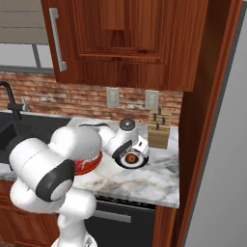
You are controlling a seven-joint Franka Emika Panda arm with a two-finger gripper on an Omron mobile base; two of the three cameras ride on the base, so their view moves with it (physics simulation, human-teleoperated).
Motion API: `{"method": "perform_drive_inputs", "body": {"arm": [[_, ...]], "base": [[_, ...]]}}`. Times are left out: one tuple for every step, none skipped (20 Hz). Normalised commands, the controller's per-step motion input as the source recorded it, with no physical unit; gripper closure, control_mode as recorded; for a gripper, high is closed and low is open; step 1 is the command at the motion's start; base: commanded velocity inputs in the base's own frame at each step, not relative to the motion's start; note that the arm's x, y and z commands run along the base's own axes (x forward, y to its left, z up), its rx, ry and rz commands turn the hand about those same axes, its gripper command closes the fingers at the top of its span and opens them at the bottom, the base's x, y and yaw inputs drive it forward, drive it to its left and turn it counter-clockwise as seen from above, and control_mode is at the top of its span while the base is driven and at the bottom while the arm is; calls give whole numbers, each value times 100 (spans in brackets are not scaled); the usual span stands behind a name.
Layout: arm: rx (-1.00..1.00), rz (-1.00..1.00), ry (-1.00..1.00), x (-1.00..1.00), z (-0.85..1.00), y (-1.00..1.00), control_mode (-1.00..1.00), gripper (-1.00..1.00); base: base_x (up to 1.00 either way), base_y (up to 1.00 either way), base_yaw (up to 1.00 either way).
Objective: Remove the apple from the bowl and place it on the small plate. Then place the bowl with only the fish in the microwave, close the door, and press the start button to microwave the fish.
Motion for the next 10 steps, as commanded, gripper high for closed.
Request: {"method": "perform_drive_inputs", "body": {"arm": [[-11,0,-21,-47,67,38,-100,-100],[-13,0,-20,-49,55,43,-100,-100],[-13,0,-19,-50,57,46,-100,-100],[-15,0,-16,-57,53,62,-100,-100],[-19,0,-11,-57,52,84,-100,-100],[-22,0,-9,-55,51,96,-100,-100],[-21,0,-8,-59,52,89,-100,-100],[-21,0,-8,-58,65,89,-100,-100],[-22,0,-8,-54,69,69,-100,-100],[-27,0,-2,-60,62,92,-100,-100]], "base": [[0,0,0],[0,0,0],[0,0,0],[0,0,0],[0,0,0],[0,0,0],[0,0,0],[0,0,0],[0,0,0],[0,0,0]]}}
